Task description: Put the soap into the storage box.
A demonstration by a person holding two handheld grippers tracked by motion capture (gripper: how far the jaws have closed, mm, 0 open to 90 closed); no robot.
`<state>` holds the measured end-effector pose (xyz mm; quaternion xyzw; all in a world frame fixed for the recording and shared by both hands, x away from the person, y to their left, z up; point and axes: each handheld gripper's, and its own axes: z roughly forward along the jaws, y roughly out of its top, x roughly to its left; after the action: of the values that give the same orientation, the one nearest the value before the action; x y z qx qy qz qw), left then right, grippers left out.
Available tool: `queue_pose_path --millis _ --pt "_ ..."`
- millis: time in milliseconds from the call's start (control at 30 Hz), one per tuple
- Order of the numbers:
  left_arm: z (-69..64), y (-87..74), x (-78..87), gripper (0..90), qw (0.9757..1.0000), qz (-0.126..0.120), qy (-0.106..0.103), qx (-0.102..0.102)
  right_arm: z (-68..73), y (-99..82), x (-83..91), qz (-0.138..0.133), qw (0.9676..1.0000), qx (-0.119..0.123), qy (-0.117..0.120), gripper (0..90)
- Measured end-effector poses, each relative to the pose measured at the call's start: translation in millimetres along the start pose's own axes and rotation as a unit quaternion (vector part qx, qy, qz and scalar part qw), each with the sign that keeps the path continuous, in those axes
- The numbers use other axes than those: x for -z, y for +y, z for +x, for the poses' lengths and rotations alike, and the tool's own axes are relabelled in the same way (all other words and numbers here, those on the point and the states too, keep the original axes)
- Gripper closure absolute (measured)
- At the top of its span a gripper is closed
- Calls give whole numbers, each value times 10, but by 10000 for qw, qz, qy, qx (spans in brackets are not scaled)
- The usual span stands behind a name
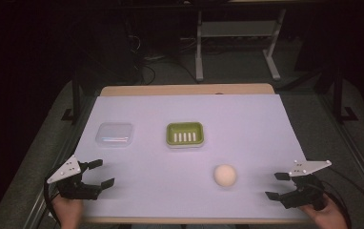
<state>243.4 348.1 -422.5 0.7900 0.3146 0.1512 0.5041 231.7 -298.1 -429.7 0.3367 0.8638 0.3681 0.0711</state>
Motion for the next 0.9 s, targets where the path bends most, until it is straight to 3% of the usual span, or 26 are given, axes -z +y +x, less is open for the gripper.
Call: queue_pose_path --millis 133,333,900 --pt "4 4 -2 132 10000 -8 -10 -24 31 22 -20 82 9999 84 -53 207" --pt "27 -9 7 132 10000 -31 5 45 68 109 -45 92 9998 188 -2 208" --pt "26 -5 7 132 10000 -44 -27 0 143 309 -180 264 9987 398 188 221"
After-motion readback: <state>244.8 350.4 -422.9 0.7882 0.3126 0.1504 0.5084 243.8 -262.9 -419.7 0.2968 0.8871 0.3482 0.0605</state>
